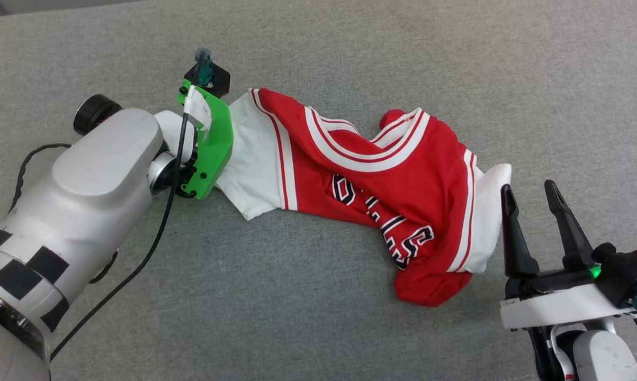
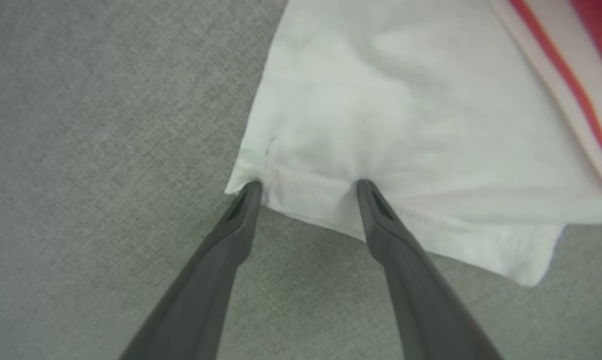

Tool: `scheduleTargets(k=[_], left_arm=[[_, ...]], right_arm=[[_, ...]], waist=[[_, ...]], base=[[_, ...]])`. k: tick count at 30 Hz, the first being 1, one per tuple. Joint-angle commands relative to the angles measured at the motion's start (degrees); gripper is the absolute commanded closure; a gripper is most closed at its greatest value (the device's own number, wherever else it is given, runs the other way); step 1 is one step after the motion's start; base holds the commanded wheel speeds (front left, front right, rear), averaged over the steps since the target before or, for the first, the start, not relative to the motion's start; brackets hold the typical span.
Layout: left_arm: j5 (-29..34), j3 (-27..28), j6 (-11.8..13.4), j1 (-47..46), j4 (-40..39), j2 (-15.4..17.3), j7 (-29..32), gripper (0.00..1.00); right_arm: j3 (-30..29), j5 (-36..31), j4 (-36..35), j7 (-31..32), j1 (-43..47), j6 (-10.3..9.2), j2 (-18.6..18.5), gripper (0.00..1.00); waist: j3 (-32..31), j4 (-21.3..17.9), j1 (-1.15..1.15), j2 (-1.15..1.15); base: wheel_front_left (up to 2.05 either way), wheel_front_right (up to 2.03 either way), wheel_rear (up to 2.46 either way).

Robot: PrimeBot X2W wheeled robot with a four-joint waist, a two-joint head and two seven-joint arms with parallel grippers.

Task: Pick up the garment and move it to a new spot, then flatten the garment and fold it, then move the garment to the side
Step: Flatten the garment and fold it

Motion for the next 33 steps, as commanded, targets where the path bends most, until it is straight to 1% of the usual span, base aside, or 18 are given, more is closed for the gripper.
scheduleTargets(k=[1, 3, 4, 5, 9, 15, 19, 25, 27, 30, 33], left_arm=[[-0.83, -1.95, -0.15, 0.65, 0.79, 0.06, 0.99, 0.00], [-1.11, -3.47, -0.15, 1.22, 0.99, 0.10, 1.83, 0.00], [-1.46, -3.90, -0.15, 1.49, 0.96, 0.08, 2.13, 0.35], [-1.55, -4.38, -0.15, 1.69, 0.83, 0.11, 2.29, 1.00], [-1.94, -5.25, -0.15, 1.78, 0.56, 0.17, 1.66, 1.00], [-4.12, -5.54, -0.15, -0.19, -1.09, 0.50, -3.48, 1.00], [-5.84, -5.65, -0.15, -1.18, -2.92, 2.45, -5.77, 1.00], [-6.69, -5.83, -0.15, -0.47, -3.91, 7.61, -4.92, 1.00], [-7.34, -5.85, -0.15, 0.43, -3.42, 9.33, -4.78, 1.00], [-8.99, -5.85, -0.15, 2.29, -1.56, 11.04, -4.96, 1.00], [-10.52, -5.64, -0.15, 4.16, 0.70, 11.53, -5.69, 1.00]], right_arm=[[0.35, 0.48, -0.15, -0.34, -1.34, -0.04, -0.10, 0.00], [0.59, 0.56, -0.16, -0.34, -1.50, -0.04, -0.10, 0.00], [0.64, 0.59, -0.16, -0.34, -1.57, -0.04, -0.10, 0.00], [0.66, 0.61, -0.17, -0.34, -1.68, -0.04, -0.10, 0.00], [0.52, 0.51, -0.02, -0.34, -2.25, -0.04, -0.10, 0.00], [-0.81, 0.07, 0.02, -0.34, -1.50, -0.04, -0.10, 0.00], [-1.80, 0.11, 0.14, -0.34, -0.29, -0.04, -0.10, 0.00], [-2.05, 0.37, 0.28, -0.34, 0.31, -0.04, -0.10, 0.00], [-2.17, 0.45, 0.24, -0.34, 0.26, -0.04, -0.10, 0.00], [-2.50, 0.42, 0.19, -0.34, 0.32, -0.04, -0.10, 0.00], [-2.90, 0.27, 0.26, -0.34, 0.38, -0.04, -0.10, 0.00]], waist=[[0.77, -0.43, -0.01, 0.21], [0.99, -0.37, -0.01, 0.21], [1.07, -0.31, -0.01, 0.21], [1.15, -0.21, -0.01, 0.21], [1.09, 0.39, -0.01, 0.21], [-1.23, 2.46, -0.01, 0.21], [-3.37, 4.27, -0.01, 0.21], [-5.17, 6.09, -0.01, 0.21], [-5.33, 6.30, -0.01, 0.21], [-5.23, 6.53, -0.01, 0.21], [-4.78, 6.59, -0.01, 0.21]], base=[[0.00, 0.00, 0.00], [0.00, 0.00, 0.00], [0.00, 0.00, 0.00], [0.00, 0.00, 0.00], [0.00, 0.00, 0.00], [0.00, 0.00, 0.00], [0.00, 0.00, 0.00], [0.00, 0.00, 0.00], [0.00, 0.00, 0.00], [0.00, 0.00, 0.00], [0.00, 0.00, 0.00]])
